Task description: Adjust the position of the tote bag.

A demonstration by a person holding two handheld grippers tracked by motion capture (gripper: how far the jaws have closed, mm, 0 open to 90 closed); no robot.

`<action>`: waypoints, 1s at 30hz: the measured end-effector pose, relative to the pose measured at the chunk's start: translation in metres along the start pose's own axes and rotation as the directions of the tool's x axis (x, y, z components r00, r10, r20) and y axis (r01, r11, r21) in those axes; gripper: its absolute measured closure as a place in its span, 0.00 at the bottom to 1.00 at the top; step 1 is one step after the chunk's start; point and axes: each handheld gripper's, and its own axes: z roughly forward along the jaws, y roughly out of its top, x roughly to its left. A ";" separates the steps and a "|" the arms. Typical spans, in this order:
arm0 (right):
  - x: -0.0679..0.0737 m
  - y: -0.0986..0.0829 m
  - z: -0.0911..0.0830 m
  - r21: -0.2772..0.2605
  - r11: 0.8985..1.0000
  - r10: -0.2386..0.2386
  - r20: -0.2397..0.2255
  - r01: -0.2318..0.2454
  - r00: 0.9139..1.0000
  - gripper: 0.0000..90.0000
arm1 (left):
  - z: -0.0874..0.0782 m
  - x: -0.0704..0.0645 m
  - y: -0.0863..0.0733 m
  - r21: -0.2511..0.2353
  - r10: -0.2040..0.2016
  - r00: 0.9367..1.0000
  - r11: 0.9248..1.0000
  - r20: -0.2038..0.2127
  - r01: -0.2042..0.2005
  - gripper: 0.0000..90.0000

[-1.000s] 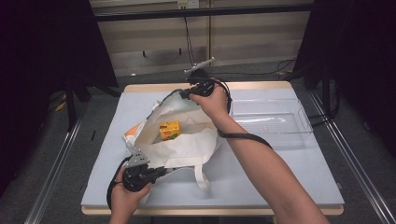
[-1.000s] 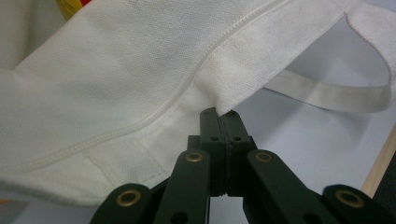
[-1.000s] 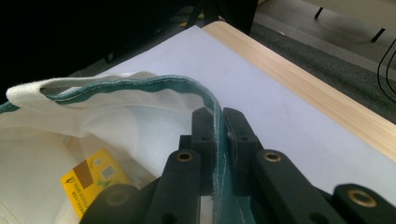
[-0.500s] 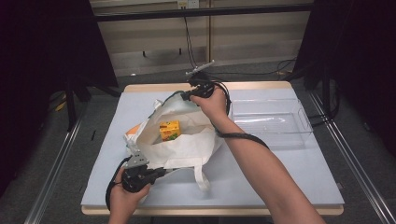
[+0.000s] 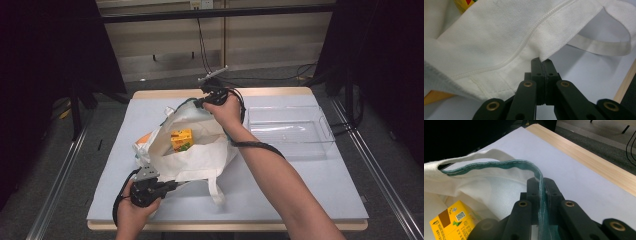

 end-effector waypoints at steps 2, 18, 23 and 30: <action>0.000 0.000 0.001 0.000 1.000 0.000 0.002 0.000 1.000 0.93 | 0.000 0.000 0.000 -0.002 -0.001 1.000 1.000 0.000 0.001 1.00; -0.001 -0.005 0.010 0.022 1.000 -0.002 0.023 0.001 1.000 0.93 | 0.001 0.000 -0.001 0.009 0.002 1.000 1.000 0.001 -0.002 1.00; -0.002 -0.006 0.014 0.026 1.000 0.004 0.019 -0.005 1.000 0.93 | 0.001 0.000 -0.001 0.013 0.004 1.000 1.000 0.003 -0.004 1.00; -0.005 -0.012 0.019 0.034 0.999 0.013 0.021 -0.014 1.000 0.93 | 0.001 0.000 -0.001 0.020 0.011 1.000 1.000 0.004 -0.011 1.00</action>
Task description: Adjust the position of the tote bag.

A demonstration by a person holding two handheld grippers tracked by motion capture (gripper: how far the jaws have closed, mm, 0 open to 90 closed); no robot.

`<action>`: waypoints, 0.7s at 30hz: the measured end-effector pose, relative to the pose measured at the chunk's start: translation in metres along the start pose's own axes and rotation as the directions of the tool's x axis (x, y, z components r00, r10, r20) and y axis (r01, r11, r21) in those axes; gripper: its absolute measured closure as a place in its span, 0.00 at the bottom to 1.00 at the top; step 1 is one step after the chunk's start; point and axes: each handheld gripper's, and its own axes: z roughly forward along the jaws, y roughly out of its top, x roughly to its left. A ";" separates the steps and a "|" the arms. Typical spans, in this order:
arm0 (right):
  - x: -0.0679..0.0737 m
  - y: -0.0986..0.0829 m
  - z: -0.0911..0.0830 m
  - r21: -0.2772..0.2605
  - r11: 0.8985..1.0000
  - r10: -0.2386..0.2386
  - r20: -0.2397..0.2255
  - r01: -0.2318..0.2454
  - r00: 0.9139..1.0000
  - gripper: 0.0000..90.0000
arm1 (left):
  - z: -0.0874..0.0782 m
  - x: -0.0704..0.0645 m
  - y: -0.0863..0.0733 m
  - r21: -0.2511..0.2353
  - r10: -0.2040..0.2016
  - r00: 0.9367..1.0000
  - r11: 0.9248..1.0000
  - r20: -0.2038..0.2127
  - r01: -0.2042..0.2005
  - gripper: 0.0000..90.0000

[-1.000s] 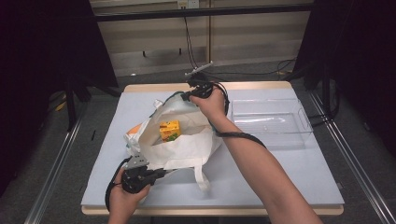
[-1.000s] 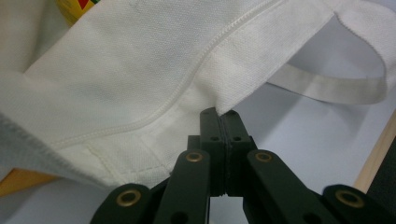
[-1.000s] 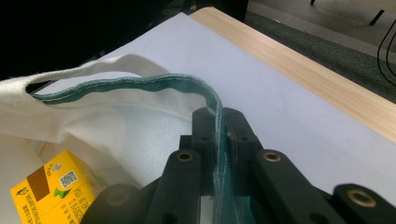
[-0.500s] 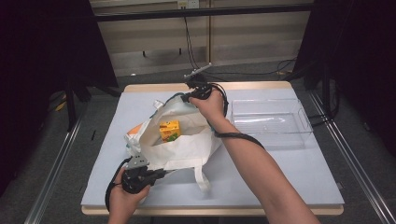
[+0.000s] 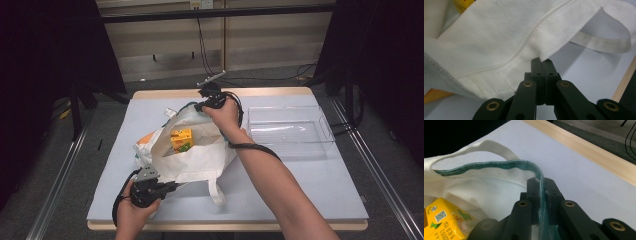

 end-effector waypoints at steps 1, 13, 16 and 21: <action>0.000 -0.001 0.001 0.002 1.000 0.002 0.005 -0.002 1.000 0.93 | 0.000 0.000 0.000 0.000 0.002 1.000 1.000 0.000 -0.002 1.00; -0.006 -0.007 0.009 0.009 1.000 0.017 0.004 -0.017 1.000 0.93 | 0.001 -0.001 -0.001 0.013 0.009 1.000 1.000 0.004 -0.009 1.00; -0.007 -0.008 0.012 0.017 1.000 0.024 0.014 -0.024 1.000 0.93 | 0.001 -0.001 -0.001 0.014 0.006 1.000 1.000 0.004 -0.007 1.00; -0.007 -0.009 0.013 0.020 1.000 0.018 0.011 -0.019 1.000 0.93 | 0.002 0.000 -0.001 0.014 0.008 1.000 1.000 0.010 -0.008 1.00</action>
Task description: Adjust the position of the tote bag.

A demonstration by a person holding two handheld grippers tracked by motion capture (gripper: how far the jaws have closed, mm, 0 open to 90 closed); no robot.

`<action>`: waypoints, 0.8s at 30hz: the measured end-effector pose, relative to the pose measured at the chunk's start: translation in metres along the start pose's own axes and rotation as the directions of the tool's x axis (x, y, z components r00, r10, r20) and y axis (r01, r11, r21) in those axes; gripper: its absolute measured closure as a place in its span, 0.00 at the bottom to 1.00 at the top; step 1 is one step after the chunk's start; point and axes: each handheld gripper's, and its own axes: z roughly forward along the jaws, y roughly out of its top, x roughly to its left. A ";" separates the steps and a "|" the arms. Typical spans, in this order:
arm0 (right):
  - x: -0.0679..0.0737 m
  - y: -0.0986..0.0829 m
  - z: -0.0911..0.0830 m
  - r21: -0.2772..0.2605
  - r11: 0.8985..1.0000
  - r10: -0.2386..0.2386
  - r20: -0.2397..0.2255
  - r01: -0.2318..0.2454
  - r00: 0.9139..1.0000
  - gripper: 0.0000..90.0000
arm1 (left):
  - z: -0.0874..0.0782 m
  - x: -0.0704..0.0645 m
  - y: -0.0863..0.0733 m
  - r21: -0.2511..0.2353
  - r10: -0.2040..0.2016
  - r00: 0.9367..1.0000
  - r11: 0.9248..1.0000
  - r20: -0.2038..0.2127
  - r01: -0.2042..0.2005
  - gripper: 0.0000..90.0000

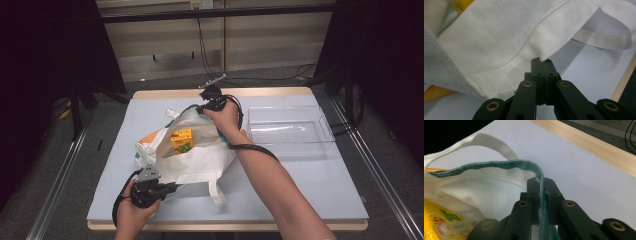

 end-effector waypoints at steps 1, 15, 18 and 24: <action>0.000 0.000 0.001 0.000 1.000 -0.001 -0.001 0.001 1.000 0.93 | 0.000 0.000 0.000 -0.002 -0.004 1.000 1.000 -0.004 0.004 1.00; -0.004 -0.011 0.012 0.026 0.999 0.029 0.009 -0.029 1.000 0.93 | 0.000 0.001 0.000 0.005 0.002 1.000 1.000 0.004 -0.002 1.00; -0.004 -0.012 0.014 0.021 1.000 0.022 0.007 -0.022 1.000 0.93 | 0.000 0.000 0.000 0.008 0.003 1.000 1.000 0.001 -0.003 1.00; -0.005 -0.015 0.016 0.025 0.999 0.032 0.011 -0.033 0.999 0.93 | 0.001 0.000 -0.001 0.008 -0.003 1.000 1.000 0.001 0.003 1.00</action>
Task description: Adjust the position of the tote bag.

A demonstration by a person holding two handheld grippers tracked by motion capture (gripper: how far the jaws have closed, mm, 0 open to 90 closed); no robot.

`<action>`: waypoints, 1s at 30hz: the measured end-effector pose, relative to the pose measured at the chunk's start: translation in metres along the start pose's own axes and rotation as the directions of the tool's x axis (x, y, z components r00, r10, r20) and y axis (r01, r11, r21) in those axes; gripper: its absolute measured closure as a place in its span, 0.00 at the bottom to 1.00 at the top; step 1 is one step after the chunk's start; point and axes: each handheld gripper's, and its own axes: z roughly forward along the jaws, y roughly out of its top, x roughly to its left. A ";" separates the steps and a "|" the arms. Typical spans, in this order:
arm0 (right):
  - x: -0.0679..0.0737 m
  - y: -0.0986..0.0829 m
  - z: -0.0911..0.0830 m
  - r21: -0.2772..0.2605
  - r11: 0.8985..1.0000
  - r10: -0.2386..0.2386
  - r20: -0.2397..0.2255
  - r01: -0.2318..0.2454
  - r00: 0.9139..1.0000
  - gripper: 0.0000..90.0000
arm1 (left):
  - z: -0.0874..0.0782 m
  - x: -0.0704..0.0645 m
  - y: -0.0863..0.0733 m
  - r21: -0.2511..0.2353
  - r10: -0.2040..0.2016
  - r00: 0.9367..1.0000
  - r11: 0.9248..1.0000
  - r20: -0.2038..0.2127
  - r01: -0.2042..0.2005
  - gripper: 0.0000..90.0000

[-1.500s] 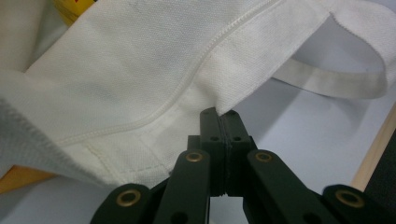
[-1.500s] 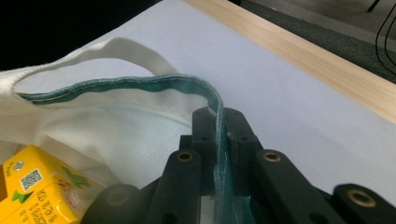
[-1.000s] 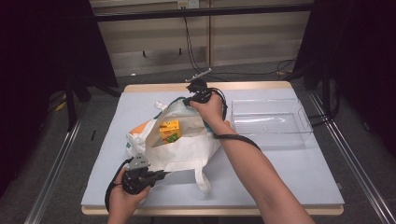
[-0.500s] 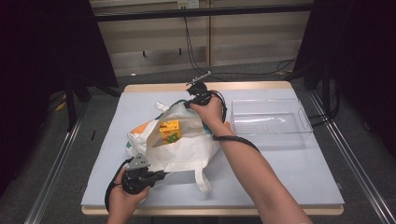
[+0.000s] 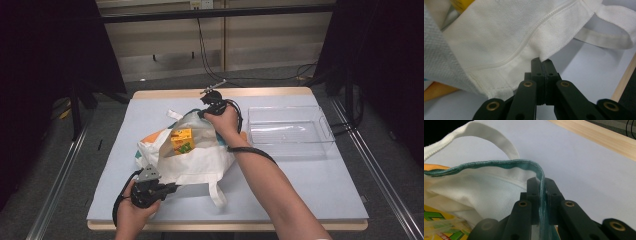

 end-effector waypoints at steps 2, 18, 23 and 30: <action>0.000 0.000 0.000 0.000 1.000 0.000 0.003 0.000 1.000 0.93 | 0.000 0.000 0.000 0.001 0.003 1.000 1.000 -0.001 -0.003 1.00; -0.005 -0.004 0.010 0.024 1.000 0.016 0.020 -0.017 1.000 0.93 | 0.001 0.001 0.000 0.012 0.014 1.000 1.000 0.005 -0.014 1.00; -0.005 -0.006 0.013 0.026 1.000 0.007 0.022 -0.008 1.000 0.93 | 0.000 0.001 -0.001 0.013 0.013 1.000 1.000 0.005 -0.013 1.00; -0.006 -0.009 0.015 0.024 1.000 0.006 0.021 -0.007 1.000 0.93 | 0.001 0.001 -0.001 0.015 0.014 1.000 1.000 0.002 -0.014 1.00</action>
